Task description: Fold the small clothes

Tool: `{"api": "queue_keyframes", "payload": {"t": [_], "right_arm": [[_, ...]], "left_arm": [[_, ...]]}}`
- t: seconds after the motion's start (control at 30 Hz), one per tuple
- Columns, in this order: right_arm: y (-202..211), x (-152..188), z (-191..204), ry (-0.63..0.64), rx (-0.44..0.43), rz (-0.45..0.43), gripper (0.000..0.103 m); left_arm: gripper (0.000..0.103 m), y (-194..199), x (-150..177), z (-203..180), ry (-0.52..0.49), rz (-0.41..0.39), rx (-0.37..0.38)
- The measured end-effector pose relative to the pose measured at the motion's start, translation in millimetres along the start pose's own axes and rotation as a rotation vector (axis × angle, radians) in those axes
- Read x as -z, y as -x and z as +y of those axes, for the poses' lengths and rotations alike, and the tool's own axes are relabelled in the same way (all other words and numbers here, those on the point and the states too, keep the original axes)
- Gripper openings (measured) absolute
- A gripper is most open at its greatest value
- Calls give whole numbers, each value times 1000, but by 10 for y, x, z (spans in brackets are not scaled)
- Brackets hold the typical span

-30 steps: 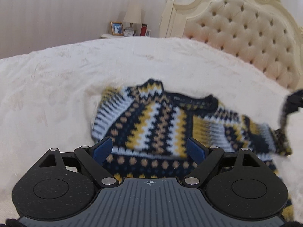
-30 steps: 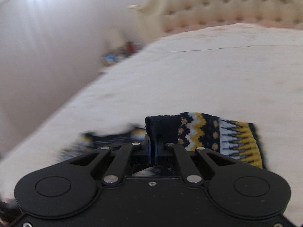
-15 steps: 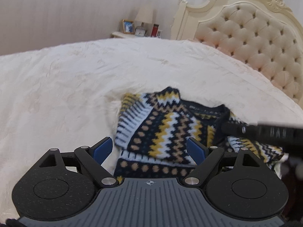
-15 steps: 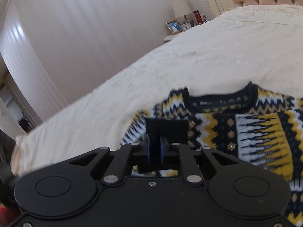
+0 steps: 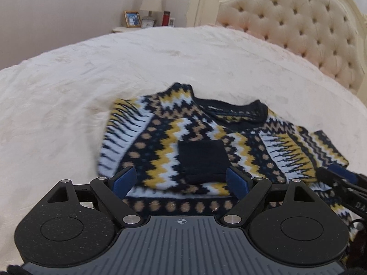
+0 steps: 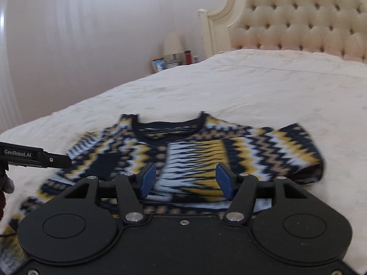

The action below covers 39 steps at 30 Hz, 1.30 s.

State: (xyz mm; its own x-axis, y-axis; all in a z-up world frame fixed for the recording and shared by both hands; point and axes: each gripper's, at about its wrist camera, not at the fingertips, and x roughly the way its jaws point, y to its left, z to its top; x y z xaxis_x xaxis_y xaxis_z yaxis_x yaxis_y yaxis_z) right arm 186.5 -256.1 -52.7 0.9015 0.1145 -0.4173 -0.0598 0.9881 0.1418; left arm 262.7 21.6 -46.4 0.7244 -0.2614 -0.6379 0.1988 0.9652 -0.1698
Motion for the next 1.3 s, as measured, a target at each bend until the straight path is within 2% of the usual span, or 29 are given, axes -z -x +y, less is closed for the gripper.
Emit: {"api": "queue_keyframes", "payload": {"t": [0.07,0.17,0.27,0.37,0.43,0.5,0.53,0.57,0.67,1.0,1.17,1.3], "right_arm": [[-11,-9,-83,-43,7,-17,64],[-18,55,-203,-121,-25,-6,64],[-115,124,-216,-123,-28,29,64],[-128,128,-246,-154,-48,26,64],[-112,116,-259,-166,-62,17,64],[-104,117,-265,-175,-69,14,65],[-104,118,-269,-179,-71,15,65],[-113,121,-272,-183,-70,18,65],[-136,132,-288,-198,-66,32,65],[-140,160,-331,-224,-49,44,65],[-122,153,-333,-225,-49,38,65],[-108,144,-333,-223,-47,32,65]], "left_arm": [[84,-143,-18,-60,0,24,1],[75,-345,-58,-137,-9,53,-11],[71,-494,-95,-158,7,81,-5],[66,-597,-114,-184,-2,106,-12],[55,-608,-126,-192,-10,100,-18],[33,-583,-139,-216,-20,85,-36],[28,-564,-149,-235,-32,76,-52],[18,-537,-152,-262,-52,63,-63],[3,-435,-171,-344,-102,16,-54],[2,85,-532,-461,-115,-152,-7],[1,343,-740,-312,-120,-237,-61],[1,396,-855,-54,-79,-253,-140]]}}
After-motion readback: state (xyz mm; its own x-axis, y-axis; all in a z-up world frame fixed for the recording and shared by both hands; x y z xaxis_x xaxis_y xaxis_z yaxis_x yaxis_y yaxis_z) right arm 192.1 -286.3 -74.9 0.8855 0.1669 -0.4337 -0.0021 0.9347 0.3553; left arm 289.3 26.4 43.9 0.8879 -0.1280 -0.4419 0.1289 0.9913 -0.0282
